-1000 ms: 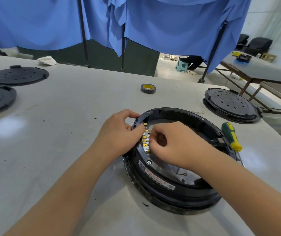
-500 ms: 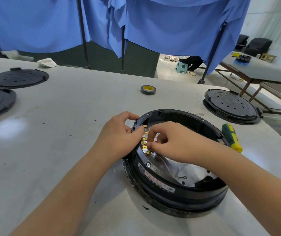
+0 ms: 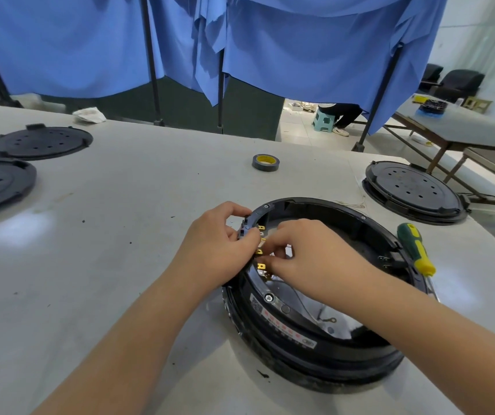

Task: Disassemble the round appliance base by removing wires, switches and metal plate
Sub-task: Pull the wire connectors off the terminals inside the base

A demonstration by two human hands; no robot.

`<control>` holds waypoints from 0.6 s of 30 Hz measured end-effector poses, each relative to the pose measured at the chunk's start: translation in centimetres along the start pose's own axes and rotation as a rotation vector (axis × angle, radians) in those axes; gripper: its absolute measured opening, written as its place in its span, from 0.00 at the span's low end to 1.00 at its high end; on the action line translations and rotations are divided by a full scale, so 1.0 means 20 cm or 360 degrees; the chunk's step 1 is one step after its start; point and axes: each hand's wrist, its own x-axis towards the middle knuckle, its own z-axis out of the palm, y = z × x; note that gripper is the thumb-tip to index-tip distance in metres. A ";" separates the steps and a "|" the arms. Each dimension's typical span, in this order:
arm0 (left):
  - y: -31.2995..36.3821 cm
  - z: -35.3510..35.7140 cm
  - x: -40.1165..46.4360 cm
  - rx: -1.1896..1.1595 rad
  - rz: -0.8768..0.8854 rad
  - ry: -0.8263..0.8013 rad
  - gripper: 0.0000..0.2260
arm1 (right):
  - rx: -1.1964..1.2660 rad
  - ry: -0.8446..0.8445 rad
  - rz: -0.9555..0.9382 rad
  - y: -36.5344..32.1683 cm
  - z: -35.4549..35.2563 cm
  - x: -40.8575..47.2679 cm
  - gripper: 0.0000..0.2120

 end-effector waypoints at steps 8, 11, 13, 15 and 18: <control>0.01 0.01 0.00 -0.0019 -0.0006 0.0019 0.07 | -0.0149 0.0102 0.0098 -0.01 0.01 -0.03 0.11; 0.01 0.01 0.00 -0.0020 -0.0010 0.0024 0.07 | -0.0165 0.0047 0.0136 -0.02 0.00 -0.04 0.07; 0.01 0.01 0.00 -0.0017 -0.0012 0.0031 0.08 | -0.0176 0.0003 0.0158 -0.03 -0.02 -0.03 0.05; 0.01 0.01 0.00 -0.0018 -0.0015 0.0036 0.08 | -0.0145 -0.0036 0.0205 -0.04 -0.04 -0.02 0.05; 0.01 0.01 0.00 -0.0032 -0.0022 0.0047 0.08 | -0.0159 -0.0088 0.0246 -0.06 -0.05 -0.01 0.06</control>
